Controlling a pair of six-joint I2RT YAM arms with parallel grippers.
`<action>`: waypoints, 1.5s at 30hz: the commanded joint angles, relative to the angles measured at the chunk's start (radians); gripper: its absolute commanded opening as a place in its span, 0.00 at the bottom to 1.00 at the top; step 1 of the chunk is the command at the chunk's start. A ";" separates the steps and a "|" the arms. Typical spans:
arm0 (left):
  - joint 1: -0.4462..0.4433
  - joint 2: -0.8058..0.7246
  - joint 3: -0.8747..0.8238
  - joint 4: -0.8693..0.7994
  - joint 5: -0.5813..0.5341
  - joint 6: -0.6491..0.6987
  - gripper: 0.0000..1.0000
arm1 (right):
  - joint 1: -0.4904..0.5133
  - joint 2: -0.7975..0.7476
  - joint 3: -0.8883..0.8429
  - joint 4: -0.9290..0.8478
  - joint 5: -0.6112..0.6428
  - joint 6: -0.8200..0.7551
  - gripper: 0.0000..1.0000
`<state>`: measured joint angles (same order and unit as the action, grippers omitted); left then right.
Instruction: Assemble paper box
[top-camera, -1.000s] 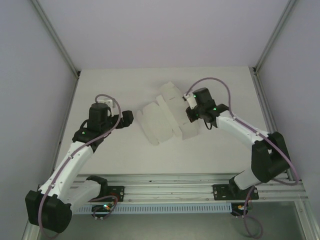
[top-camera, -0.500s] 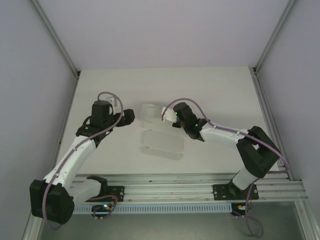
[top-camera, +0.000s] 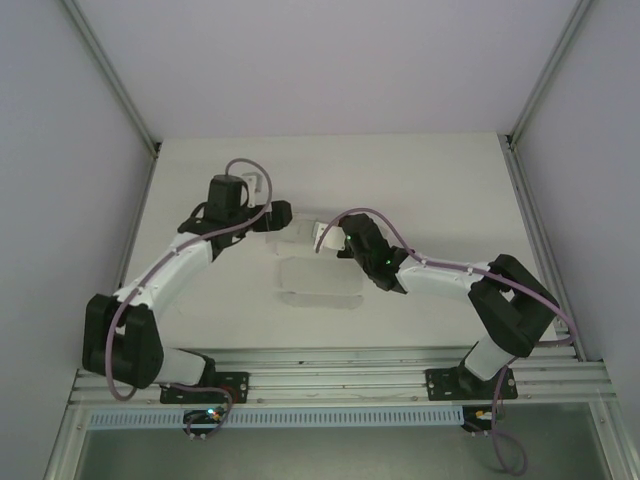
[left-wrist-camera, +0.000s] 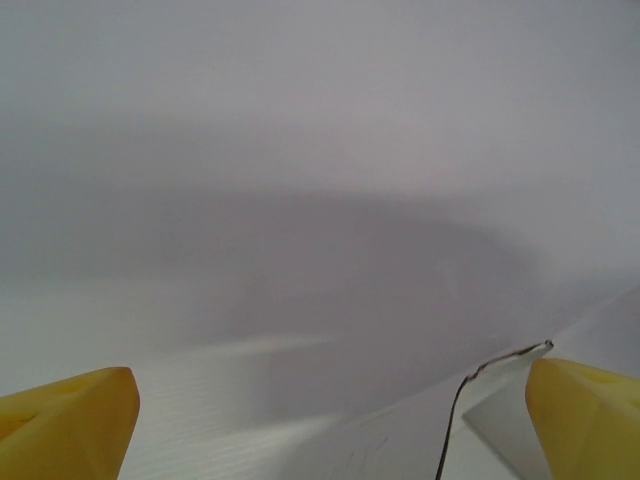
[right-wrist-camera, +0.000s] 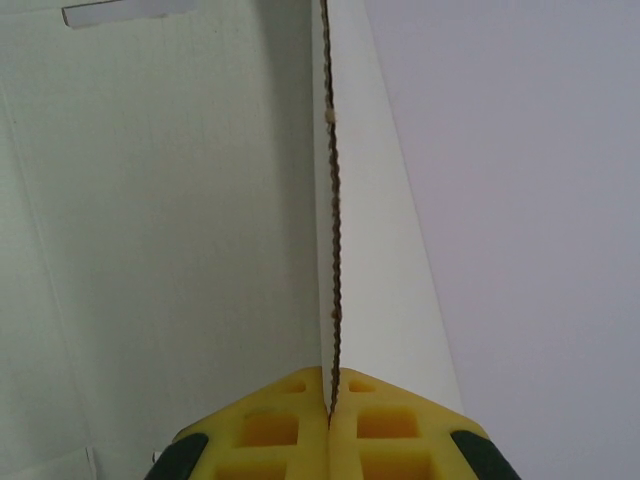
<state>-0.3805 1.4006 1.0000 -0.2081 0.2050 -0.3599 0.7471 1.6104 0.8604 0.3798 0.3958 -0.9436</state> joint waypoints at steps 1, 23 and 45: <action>-0.013 0.040 0.043 -0.005 -0.002 0.053 1.00 | 0.006 -0.010 -0.003 0.032 0.025 0.016 0.00; -0.270 0.139 0.024 0.173 -0.510 -0.065 1.00 | 0.009 -0.080 0.052 -0.090 0.007 0.297 0.00; -0.048 -0.316 -0.279 0.093 -0.228 -0.073 1.00 | -0.005 -0.135 -0.024 -0.069 0.065 0.341 0.00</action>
<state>-0.4789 1.1187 0.7635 -0.0349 -0.0532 -0.4156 0.7425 1.5078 0.8589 0.2707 0.4648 -0.6304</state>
